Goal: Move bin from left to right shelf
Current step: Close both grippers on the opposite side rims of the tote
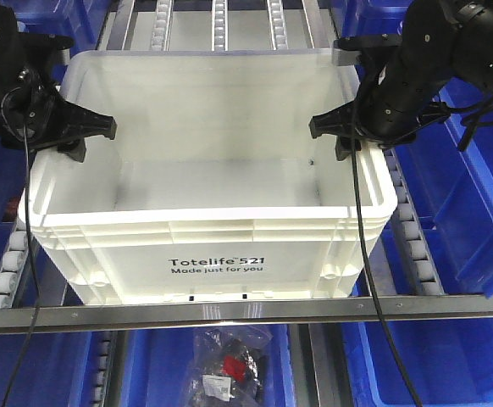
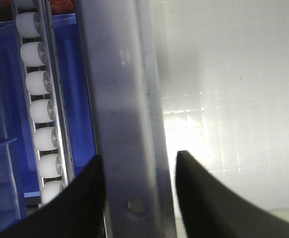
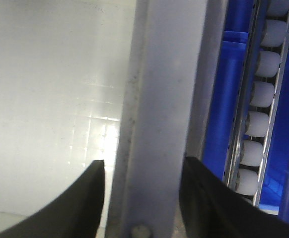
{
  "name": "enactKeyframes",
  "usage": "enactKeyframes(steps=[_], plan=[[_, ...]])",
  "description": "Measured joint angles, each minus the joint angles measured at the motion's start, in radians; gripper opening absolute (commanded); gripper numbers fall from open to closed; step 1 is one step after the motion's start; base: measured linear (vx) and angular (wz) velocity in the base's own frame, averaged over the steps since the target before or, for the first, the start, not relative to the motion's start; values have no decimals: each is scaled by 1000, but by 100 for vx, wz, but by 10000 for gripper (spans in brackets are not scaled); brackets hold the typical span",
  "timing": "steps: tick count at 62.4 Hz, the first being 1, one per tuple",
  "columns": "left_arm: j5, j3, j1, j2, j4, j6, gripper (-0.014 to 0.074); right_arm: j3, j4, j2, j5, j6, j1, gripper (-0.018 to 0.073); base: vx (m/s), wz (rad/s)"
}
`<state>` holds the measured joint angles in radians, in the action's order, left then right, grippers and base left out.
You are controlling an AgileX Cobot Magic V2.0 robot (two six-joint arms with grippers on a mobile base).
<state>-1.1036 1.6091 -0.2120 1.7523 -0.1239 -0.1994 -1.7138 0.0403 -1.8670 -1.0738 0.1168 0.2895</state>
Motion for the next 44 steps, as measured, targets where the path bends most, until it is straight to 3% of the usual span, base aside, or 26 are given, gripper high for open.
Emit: enactKeyframes(steps=[21,44], plan=[[1,0,0,-6,30,-10,125,0,-11,1,-3,12,3,90,0,0],[-26,-8,-1,-88,45,-11,125,5,-19,56,-30,14,3,74,0,0]])
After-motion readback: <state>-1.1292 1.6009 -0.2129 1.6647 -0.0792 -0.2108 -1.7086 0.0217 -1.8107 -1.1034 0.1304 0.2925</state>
